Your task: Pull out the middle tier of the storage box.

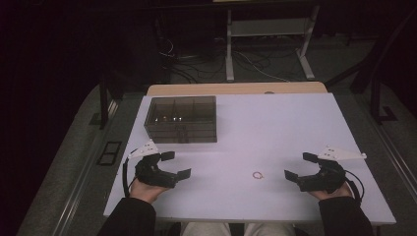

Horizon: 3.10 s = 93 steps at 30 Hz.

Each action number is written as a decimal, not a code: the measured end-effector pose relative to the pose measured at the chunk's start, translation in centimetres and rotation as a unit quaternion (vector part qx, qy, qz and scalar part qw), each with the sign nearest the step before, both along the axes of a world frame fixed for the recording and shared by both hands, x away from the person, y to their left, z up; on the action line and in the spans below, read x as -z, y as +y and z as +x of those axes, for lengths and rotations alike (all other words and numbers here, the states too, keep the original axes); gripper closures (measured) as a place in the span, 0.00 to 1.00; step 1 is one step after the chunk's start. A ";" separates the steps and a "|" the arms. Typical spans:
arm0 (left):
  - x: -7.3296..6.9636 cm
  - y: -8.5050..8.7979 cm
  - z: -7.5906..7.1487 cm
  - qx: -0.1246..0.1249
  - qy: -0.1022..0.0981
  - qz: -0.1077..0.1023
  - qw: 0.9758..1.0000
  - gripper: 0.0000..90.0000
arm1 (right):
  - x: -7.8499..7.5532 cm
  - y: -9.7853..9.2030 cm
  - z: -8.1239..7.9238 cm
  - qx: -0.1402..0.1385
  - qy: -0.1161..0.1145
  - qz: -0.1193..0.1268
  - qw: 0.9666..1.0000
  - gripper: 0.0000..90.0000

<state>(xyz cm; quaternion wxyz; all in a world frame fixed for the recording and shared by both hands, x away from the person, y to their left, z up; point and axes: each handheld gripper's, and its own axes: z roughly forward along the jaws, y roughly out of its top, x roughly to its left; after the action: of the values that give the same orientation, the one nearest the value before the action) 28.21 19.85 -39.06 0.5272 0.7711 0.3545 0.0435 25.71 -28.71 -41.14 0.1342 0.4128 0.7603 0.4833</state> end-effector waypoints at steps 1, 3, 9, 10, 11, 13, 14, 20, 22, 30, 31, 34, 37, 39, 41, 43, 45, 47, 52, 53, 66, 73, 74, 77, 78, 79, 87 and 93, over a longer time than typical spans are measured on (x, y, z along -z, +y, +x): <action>-0.1 0.0 0.1 0.001 0.000 0.001 1.000 0.00 | 0.0 0.0 0.0 0.000 0.000 -0.001 1.000 0.00; -0.2 0.0 0.3 0.001 0.003 0.003 1.000 0.00 | 0.0 0.0 0.0 -0.001 0.001 -0.001 1.000 0.00; -0.2 -0.1 0.8 0.003 0.013 -0.001 1.000 0.00 | 0.0 0.1 0.0 -0.003 0.002 -0.002 1.000 0.00; -0.1 -0.1 1.0 0.004 0.017 -0.001 1.000 0.00 | 0.0 0.1 0.0 -0.003 0.002 -0.002 1.000 0.00; -0.1 -0.1 1.0 0.004 0.017 -0.001 1.000 0.00 | 0.0 0.1 0.0 -0.003 0.002 -0.002 1.000 0.00; 0.0 -0.2 1.3 0.003 0.024 0.000 1.000 0.00 | 0.0 0.1 0.0 -0.003 0.003 -0.003 1.000 0.00; 0.0 -0.2 1.3 0.003 0.024 0.000 1.000 0.00 | 0.0 0.1 0.0 -0.003 0.003 -0.003 1.000 0.00; 0.0 0.0 2.1 -0.002 0.035 -0.003 0.999 0.00 | 0.0 0.2 0.0 -0.003 0.003 -0.003 1.000 0.00; 0.0 0.1 2.3 0.000 0.036 -0.001 0.999 0.00 | 0.0 0.2 0.0 -0.003 0.004 -0.003 1.000 0.00; 0.1 0.3 3.0 -0.007 0.046 -0.007 0.999 0.00 | 0.1 0.2 0.0 -0.003 0.005 -0.004 1.000 0.00; 0.2 0.3 3.2 -0.010 0.048 -0.009 0.999 0.00 | 0.1 0.2 0.0 -0.003 0.005 -0.004 1.000 0.00; 0.4 0.4 3.6 -0.019 0.055 -0.013 0.998 0.00 | 0.1 0.2 0.0 -0.004 0.004 -0.005 1.000 0.00; 0.5 0.5 3.8 -0.022 0.058 -0.016 0.998 0.00 | 0.1 0.2 0.0 -0.004 0.004 -0.005 1.000 0.00; 0.7 0.5 4.0 -0.024 0.060 -0.014 0.998 0.00 | 0.1 0.2 0.0 -0.004 0.005 -0.006 1.000 0.00; 0.8 0.6 4.3 -0.029 0.064 -0.013 0.997 0.00 | 0.1 0.2 0.0 -0.004 0.005 -0.007 1.000 0.00; 0.9 0.7 4.4 -0.031 0.066 -0.014 0.997 0.00 | 0.1 0.2 0.0 -0.004 0.005 -0.008 1.000 0.00; 1.0 0.8 4.6 -0.034 0.071 -0.017 0.997 0.00 | 0.1 0.2 0.0 -0.005 0.004 -0.008 1.000 0.00; 1.1 0.8 4.6 -0.036 0.073 -0.018 0.997 0.00 | 0.1 0.2 0.0 -0.005 0.004 -0.008 1.000 0.00; 1.3 1.1 5.2 -0.044 0.087 -0.035 0.995 0.00 | 0.1 0.2 0.1 -0.004 0.004 -0.009 1.000 0.00; 1.3 1.1 5.2 -0.044 0.087 -0.035 0.995 0.00 | 0.1 0.2 0.1 -0.004 0.004 -0.009 1.000 0.00; 2.3 1.3 6.7 -0.070 0.127 -0.062 0.988 0.00 | 0.1 0.2 0.2 -0.003 0.004 -0.007 1.000 0.00; 2.8 1.6 7.3 -0.087 0.149 -0.080 0.982 0.00 | 0.2 0.2 0.2 -0.003 0.004 -0.008 1.000 0.00; 2.9 1.7 7.4 -0.089 0.151 -0.084 0.981 0.00 | 0.2 0.2 0.2 -0.004 0.004 -0.009 1.000 0.00; 2.9 1.7 7.5 -0.094 0.155 -0.091 0.979 0.00 | 0.2 0.2 0.3 -0.006 0.005 -0.011 1.000 0.00; 3.0 1.6 7.5 -0.096 0.158 -0.096 0.978 0.00 | 0.2 0.2 0.3 -0.006 0.005 -0.011 1.000 0.00; 3.0 1.6 7.6 -0.098 0.160 -0.100 0.977 0.00 | 0.2 0.3 0.3 -0.006 0.005 -0.011 1.000 0.00; 3.5 1.5 8.1 -0.108 0.170 -0.118 0.972 0.00 | 0.2 0.3 0.3 -0.007 0.007 -0.011 1.000 0.00; 3.7 1.6 8.4 -0.123 0.181 -0.139 0.966 0.00 | 0.2 0.3 0.3 -0.009 0.008 -0.012 1.000 0.00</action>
<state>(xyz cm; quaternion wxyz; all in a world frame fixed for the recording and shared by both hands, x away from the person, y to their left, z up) 36.56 21.49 -42.79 0.5468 0.6361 0.5383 -0.0816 25.99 -28.42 -41.36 0.1290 0.4083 0.7708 0.4717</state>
